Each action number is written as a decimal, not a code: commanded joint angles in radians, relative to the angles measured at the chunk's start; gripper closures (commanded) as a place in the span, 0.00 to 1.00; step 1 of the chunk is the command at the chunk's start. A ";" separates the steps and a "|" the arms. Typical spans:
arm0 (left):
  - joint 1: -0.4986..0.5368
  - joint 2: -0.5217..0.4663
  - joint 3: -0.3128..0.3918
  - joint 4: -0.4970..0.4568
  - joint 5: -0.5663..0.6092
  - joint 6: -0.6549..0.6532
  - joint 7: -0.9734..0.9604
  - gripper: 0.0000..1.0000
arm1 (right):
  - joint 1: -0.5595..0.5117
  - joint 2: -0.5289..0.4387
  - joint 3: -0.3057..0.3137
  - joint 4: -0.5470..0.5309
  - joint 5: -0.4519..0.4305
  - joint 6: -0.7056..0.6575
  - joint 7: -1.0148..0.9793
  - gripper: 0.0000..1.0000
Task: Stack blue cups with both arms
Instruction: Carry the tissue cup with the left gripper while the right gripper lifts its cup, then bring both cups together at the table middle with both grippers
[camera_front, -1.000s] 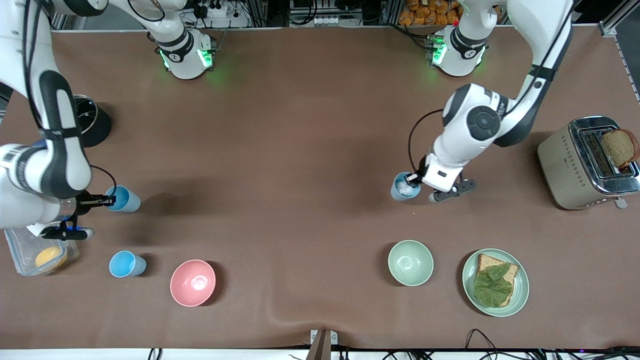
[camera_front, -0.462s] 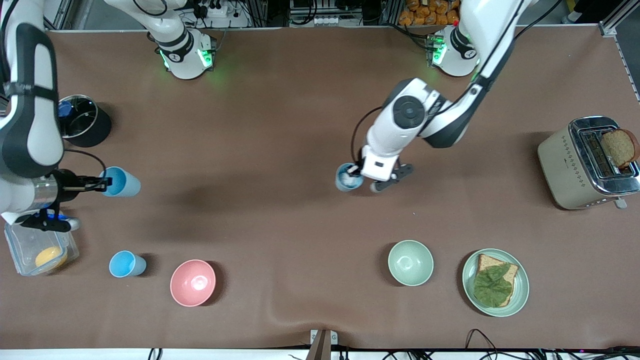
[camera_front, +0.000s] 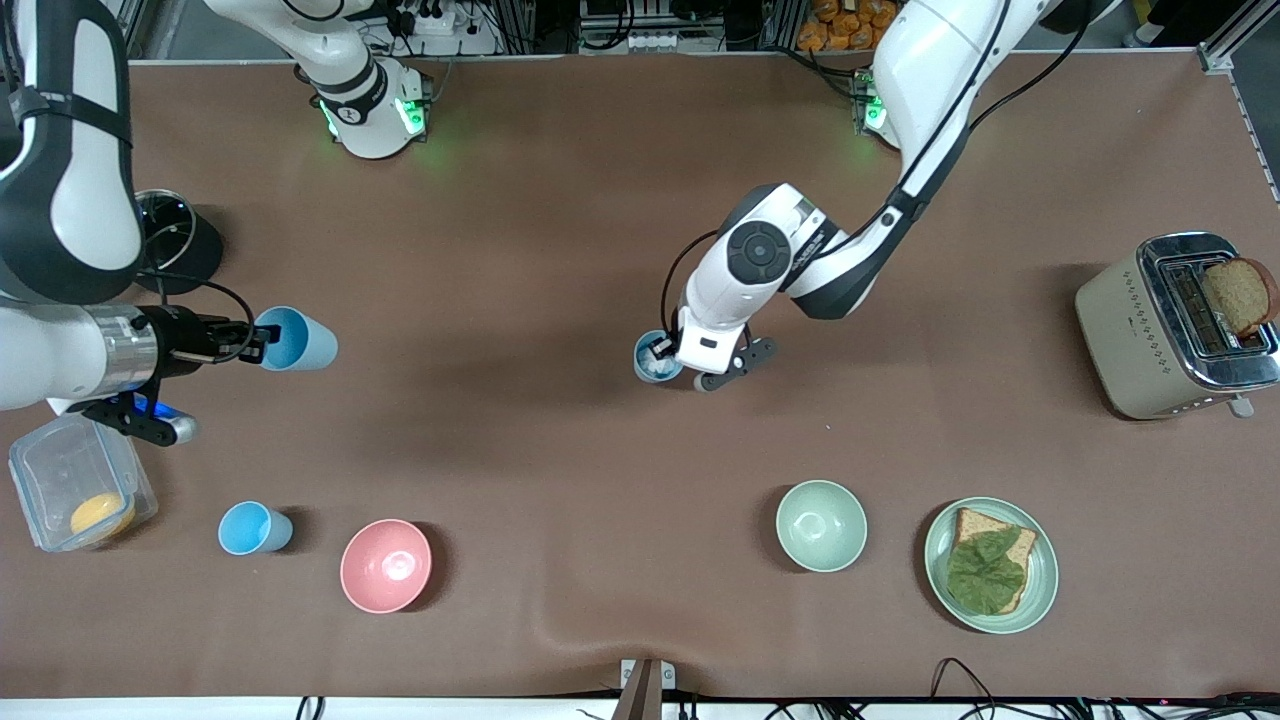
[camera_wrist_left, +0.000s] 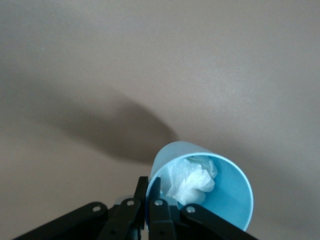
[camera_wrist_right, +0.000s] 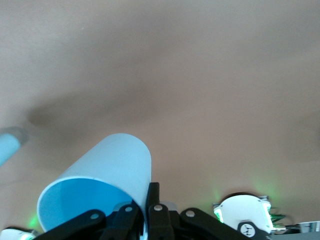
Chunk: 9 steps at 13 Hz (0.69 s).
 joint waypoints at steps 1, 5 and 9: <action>-0.042 0.050 0.024 0.058 0.073 -0.007 -0.064 1.00 | -0.002 -0.014 0.001 -0.004 0.045 -0.006 0.030 1.00; -0.055 0.061 0.029 0.058 0.140 -0.007 -0.091 0.40 | 0.107 -0.014 0.000 -0.002 0.045 0.078 0.212 1.00; -0.032 0.015 0.030 0.058 0.146 -0.007 -0.107 0.00 | 0.202 -0.009 0.001 -0.002 0.047 0.161 0.395 1.00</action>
